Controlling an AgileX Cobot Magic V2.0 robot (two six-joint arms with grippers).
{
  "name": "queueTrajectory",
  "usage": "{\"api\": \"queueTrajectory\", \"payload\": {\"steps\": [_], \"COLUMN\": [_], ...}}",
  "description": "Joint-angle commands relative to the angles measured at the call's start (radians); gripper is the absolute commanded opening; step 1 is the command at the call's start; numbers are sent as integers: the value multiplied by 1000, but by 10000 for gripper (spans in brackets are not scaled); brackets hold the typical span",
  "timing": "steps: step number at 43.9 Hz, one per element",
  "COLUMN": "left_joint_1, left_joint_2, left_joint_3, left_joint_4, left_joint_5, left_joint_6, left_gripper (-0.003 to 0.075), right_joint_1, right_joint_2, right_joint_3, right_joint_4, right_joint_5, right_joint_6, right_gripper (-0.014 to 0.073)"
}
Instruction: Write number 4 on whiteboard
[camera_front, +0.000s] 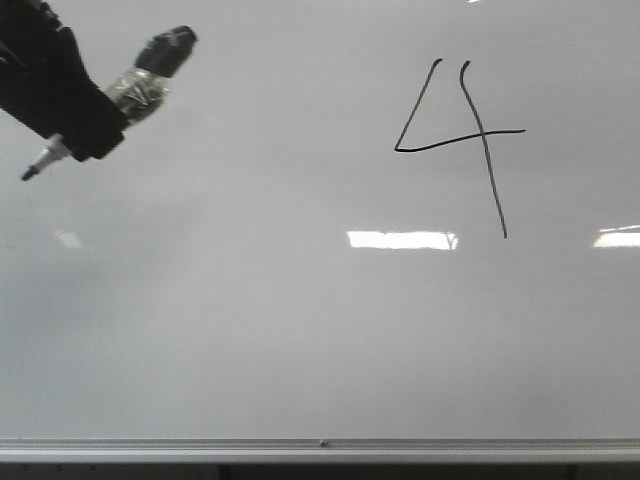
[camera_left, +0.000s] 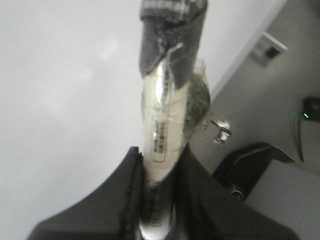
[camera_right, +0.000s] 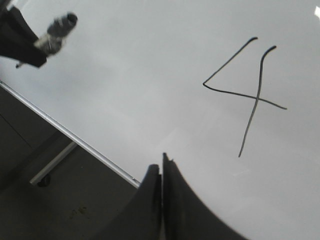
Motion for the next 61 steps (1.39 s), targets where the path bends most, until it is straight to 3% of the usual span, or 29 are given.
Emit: {"api": "queueTrajectory", "payload": {"steps": [1,6,11,24,38,43,50,61], "left_joint_1": [51,85,93,105,92,91,91,91], "left_joint_2": [-41,-39,-36,109,176,176,176,153], "left_joint_3": [-21,-14,3,6,6,6,6,10], "left_joint_4": [99,356,493,502,435,435,435,442], "left_joint_5": [-89,-141,-217,-358,-397,-408,-420,-414], "left_joint_6": [-197,-463,-621,-838,-847,-842,-842,-795], "left_gripper": [-20,-20,-20,-20,-10,81,315,529], "right_joint_1": [-14,-14,-14,-14,-14,-14,-14,-14], "right_joint_2": [-81,-140,-156,-156,-156,-156,-156,-156], "right_joint_3": [40,101,129,130,130,130,130,130], "right_joint_4": [36,46,49,53,53,53,53,53], "right_joint_5": [-71,-77,-69,-60,-56,-56,-53,-53], "right_joint_6": [-2,-2,-2,-2,-2,-2,-2,-2], "right_gripper": [-66,-68,-67,-67,-67,-67,-67,-67]}}
